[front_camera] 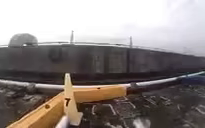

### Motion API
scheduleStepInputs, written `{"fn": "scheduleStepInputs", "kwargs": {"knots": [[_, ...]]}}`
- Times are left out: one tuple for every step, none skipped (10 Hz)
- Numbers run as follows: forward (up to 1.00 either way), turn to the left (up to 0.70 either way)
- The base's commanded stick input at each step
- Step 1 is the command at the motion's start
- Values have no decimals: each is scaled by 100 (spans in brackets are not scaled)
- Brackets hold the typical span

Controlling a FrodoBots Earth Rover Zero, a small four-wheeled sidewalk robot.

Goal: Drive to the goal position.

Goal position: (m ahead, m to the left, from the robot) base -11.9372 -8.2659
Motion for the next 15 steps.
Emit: {"fn": "scheduleStepInputs", "kwargs": {"knots": [[0,-70],[0,-70],[0,-70],[0,-70],[0,-70],[0,-70],[0,-70],[0,-70],[0,-70],[0,-70],[0,-70],[0,-70],[0,-70],[0,-70],[0,-70]]}}
